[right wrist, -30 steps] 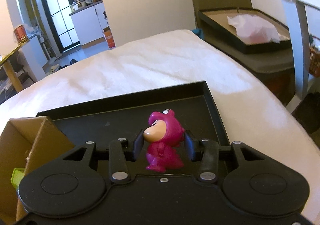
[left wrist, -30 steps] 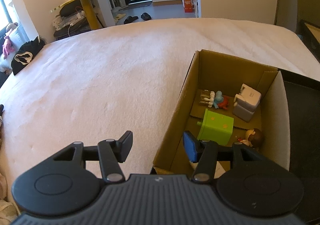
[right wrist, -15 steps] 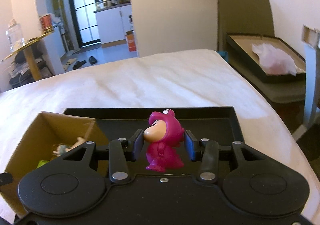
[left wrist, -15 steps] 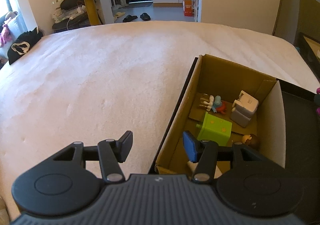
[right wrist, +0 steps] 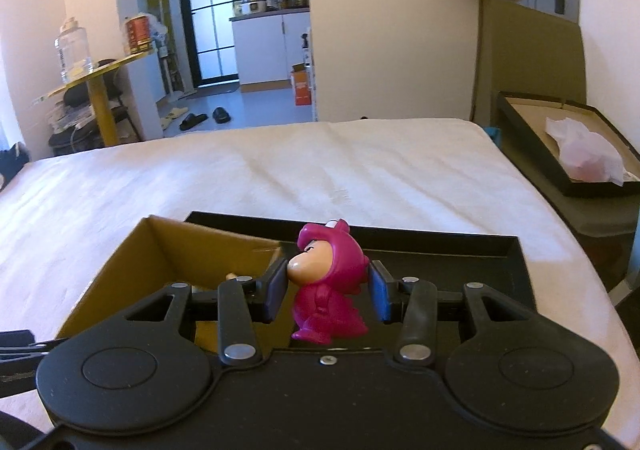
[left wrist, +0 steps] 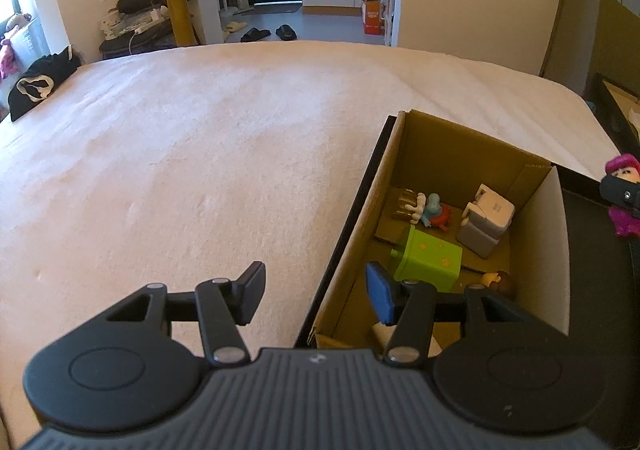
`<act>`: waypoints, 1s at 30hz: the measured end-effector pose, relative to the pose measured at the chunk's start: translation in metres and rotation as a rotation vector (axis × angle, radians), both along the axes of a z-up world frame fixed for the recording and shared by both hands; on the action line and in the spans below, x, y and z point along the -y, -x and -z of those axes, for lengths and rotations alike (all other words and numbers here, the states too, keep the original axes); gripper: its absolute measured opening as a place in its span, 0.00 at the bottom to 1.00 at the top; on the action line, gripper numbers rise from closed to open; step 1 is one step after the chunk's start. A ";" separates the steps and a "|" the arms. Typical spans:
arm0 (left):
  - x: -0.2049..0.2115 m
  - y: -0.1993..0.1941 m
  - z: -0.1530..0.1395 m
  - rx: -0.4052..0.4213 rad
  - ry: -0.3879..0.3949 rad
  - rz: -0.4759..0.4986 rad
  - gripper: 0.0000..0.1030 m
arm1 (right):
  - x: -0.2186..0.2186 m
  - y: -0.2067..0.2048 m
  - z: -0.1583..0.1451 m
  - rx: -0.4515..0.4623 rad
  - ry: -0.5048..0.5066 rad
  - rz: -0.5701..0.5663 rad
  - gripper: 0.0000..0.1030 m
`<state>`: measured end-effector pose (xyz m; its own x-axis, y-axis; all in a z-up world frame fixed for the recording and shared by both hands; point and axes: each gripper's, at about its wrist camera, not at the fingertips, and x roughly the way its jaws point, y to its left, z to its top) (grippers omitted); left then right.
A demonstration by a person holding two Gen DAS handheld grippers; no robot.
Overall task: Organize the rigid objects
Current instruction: 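Carry the pink figure into the box and open the right gripper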
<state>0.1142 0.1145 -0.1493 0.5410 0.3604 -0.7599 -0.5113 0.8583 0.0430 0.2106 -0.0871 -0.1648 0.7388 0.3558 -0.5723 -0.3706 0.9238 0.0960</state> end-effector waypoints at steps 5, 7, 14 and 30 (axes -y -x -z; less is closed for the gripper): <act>0.003 0.000 0.000 0.001 -0.010 0.025 0.52 | -0.018 0.007 -0.003 0.004 0.006 -0.057 0.42; 0.002 0.000 0.001 0.003 -0.001 0.029 0.52 | -0.026 0.011 -0.004 0.007 0.013 -0.081 0.42; -0.013 -0.003 0.010 0.005 0.113 0.047 0.48 | -0.047 0.018 -0.002 0.004 0.022 -0.135 0.42; -0.022 -0.003 0.018 0.016 0.204 0.109 0.14 | -0.078 0.024 0.020 -0.037 0.081 -0.181 0.42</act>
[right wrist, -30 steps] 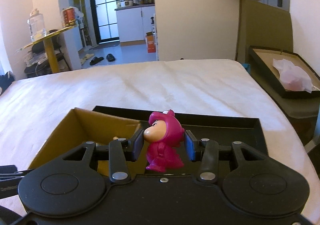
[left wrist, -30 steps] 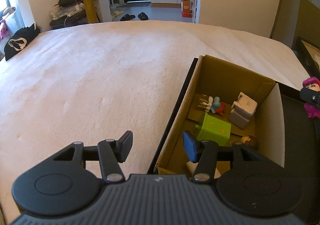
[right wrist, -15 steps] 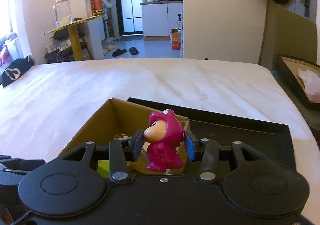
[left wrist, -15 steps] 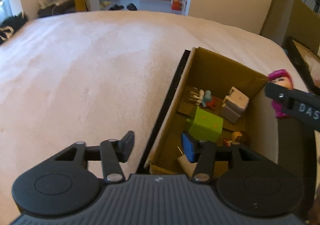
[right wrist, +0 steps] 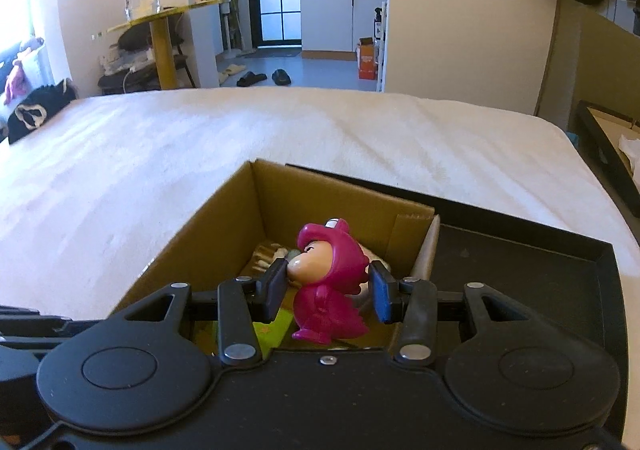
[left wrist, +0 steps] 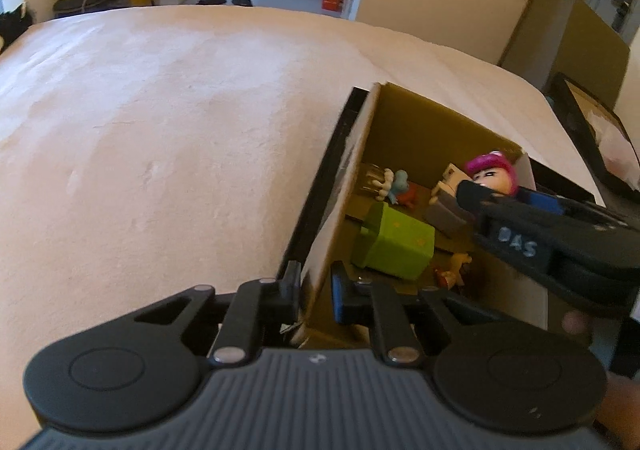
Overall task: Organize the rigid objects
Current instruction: 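Carry the pink figure into the box and open the right gripper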
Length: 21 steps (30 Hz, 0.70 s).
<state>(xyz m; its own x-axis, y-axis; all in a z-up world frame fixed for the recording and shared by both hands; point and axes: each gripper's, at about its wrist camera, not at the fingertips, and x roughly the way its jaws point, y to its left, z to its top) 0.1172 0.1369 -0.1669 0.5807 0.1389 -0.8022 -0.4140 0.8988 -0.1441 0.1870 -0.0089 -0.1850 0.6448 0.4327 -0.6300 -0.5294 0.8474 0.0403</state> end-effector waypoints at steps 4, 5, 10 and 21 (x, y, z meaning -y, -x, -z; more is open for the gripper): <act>0.000 -0.003 0.002 -0.008 0.014 0.031 0.14 | 0.003 0.001 0.004 0.000 0.023 0.014 0.44; -0.002 -0.004 0.003 -0.008 0.028 0.025 0.14 | 0.003 0.000 0.003 -0.009 0.014 0.014 0.44; -0.006 -0.006 0.006 -0.016 0.056 0.008 0.13 | 0.016 0.005 -0.005 -0.007 -0.004 0.020 0.44; -0.005 -0.008 0.004 -0.059 0.042 -0.004 0.21 | 0.035 0.013 -0.023 -0.030 -0.002 0.013 0.48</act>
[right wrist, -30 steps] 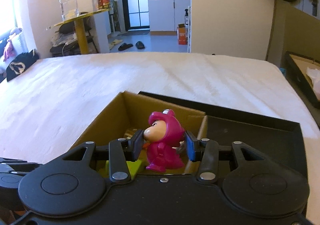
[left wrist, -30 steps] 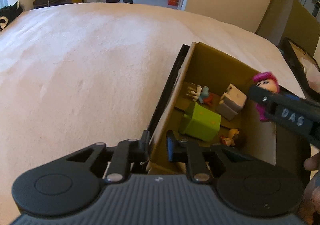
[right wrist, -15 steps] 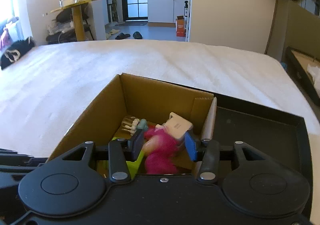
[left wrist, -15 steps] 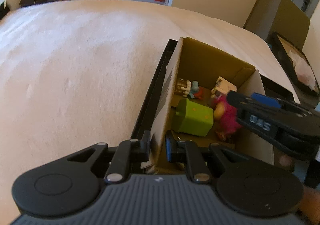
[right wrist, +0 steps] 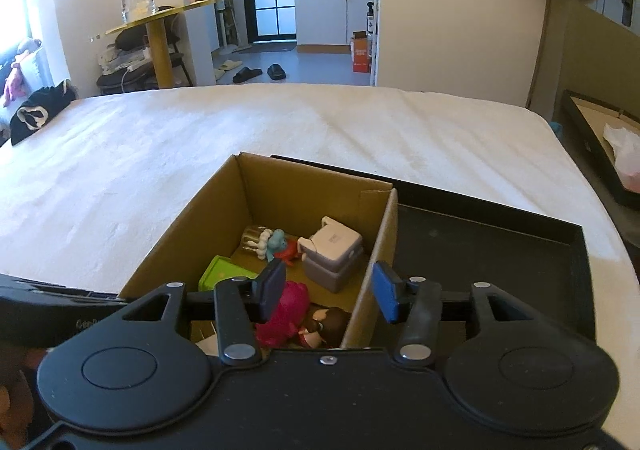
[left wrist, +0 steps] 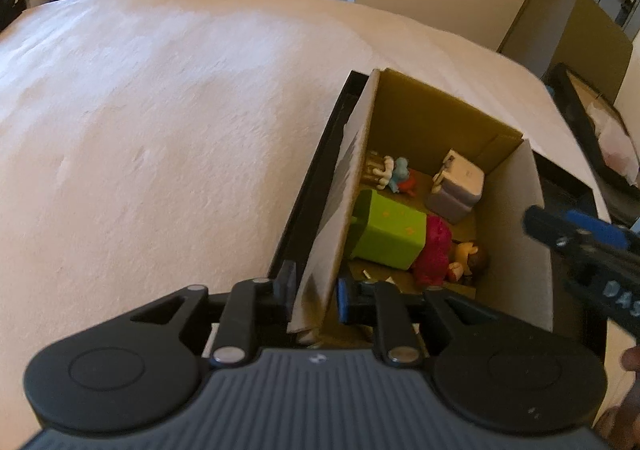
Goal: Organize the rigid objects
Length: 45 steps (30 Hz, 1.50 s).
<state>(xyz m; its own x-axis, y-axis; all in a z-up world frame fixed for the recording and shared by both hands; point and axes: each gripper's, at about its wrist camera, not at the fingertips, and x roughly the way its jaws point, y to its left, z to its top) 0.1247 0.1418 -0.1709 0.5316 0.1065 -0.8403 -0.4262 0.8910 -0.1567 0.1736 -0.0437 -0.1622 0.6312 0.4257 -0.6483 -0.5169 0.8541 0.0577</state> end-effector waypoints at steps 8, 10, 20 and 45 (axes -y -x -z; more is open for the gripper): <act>0.006 0.000 -0.009 -0.043 -0.042 0.000 0.44 | 0.031 0.003 -0.012 -0.015 -0.069 0.042 0.58; 0.009 0.002 -0.012 -0.049 -0.042 -0.001 0.46 | 0.040 0.005 -0.014 -0.016 -0.076 0.053 0.62; 0.030 0.014 -0.049 -0.030 -0.060 0.032 0.64 | 0.080 0.011 -0.031 -0.028 -0.115 0.096 0.87; 0.091 0.054 -0.128 0.070 -0.008 0.124 0.95 | 0.155 0.043 -0.071 -0.069 -0.180 0.175 1.00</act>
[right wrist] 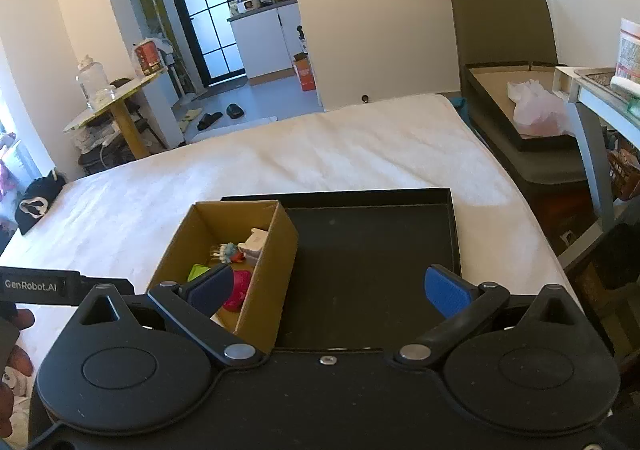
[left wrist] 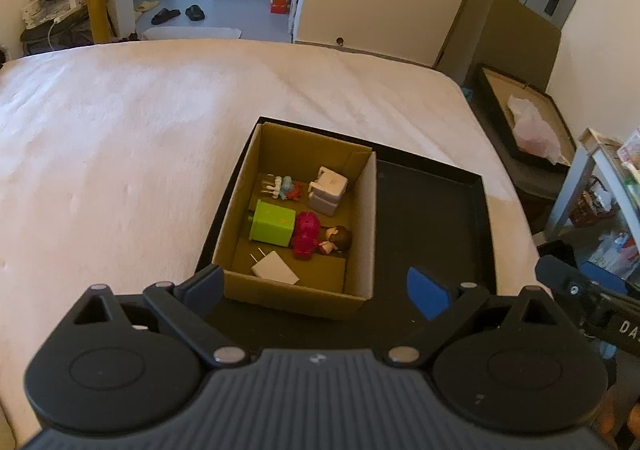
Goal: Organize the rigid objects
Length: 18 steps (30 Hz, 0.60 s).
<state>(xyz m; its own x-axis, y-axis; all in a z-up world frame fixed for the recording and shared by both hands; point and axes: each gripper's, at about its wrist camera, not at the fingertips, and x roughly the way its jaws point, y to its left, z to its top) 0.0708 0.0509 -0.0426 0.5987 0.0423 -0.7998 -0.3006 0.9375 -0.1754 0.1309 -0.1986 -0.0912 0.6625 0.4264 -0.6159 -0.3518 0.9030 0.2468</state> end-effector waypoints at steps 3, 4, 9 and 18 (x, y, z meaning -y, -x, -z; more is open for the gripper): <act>0.004 0.005 -0.007 0.010 -0.004 0.021 0.95 | 0.002 0.004 -0.003 -0.003 -0.004 0.003 1.00; 0.005 0.006 -0.009 0.012 -0.004 0.025 0.95 | 0.001 0.005 -0.004 -0.007 -0.006 0.001 1.00; 0.004 0.010 -0.014 0.008 0.008 0.029 0.95 | 0.001 0.010 -0.008 -0.031 -0.013 0.005 1.00; 0.005 0.023 -0.021 0.009 0.005 0.063 0.95 | -0.001 0.024 -0.020 -0.048 0.019 0.016 1.00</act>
